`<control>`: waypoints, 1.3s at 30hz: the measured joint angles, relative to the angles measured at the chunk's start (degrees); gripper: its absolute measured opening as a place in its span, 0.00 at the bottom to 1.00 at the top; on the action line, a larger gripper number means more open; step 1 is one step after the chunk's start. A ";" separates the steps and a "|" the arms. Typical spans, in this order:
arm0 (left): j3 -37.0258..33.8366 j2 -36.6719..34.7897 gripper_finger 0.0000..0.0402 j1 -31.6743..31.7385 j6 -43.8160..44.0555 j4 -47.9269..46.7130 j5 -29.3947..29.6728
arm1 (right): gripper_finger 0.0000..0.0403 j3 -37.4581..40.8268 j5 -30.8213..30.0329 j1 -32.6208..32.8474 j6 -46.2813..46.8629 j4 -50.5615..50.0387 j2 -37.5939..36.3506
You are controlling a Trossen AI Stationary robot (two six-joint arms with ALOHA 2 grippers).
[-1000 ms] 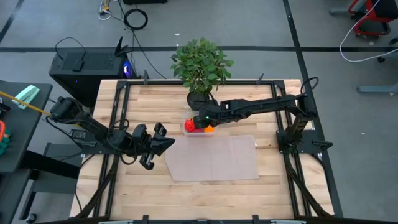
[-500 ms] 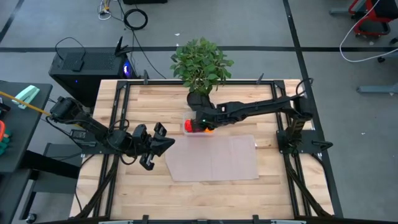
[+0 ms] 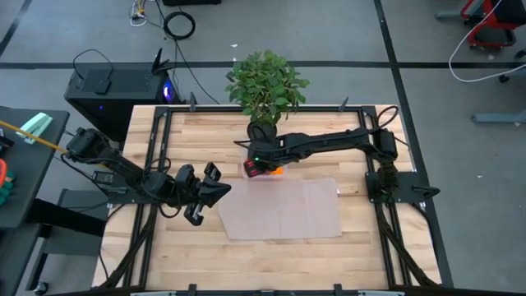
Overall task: Pick and placing Produce into tupperware
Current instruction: Put the strawberry into the transparent bin
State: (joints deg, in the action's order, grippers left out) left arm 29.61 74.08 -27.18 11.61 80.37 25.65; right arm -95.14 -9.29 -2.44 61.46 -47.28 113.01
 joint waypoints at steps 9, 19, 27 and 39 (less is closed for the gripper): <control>0.00 0.00 0.01 -0.05 -0.12 -0.04 0.00 | 0.35 -0.85 -1.77 -0.06 -0.12 -2.66 -0.17; 0.00 0.00 0.06 -0.05 0.16 -0.10 0.00 | 0.34 -0.85 -1.79 0.44 4.12 -7.83 -1.00; 0.00 0.00 0.01 -0.05 0.23 -0.08 -0.30 | 0.34 -0.82 -2.24 0.33 6.11 -10.56 -1.00; 0.00 -0.02 0.04 -0.05 1.01 -0.12 -0.44 | 0.42 -0.82 -2.70 0.71 0.11 -9.18 -1.00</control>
State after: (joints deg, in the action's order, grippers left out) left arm 29.61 74.06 -27.22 12.62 80.25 25.21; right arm -95.96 -11.99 -1.73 61.57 -56.47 112.01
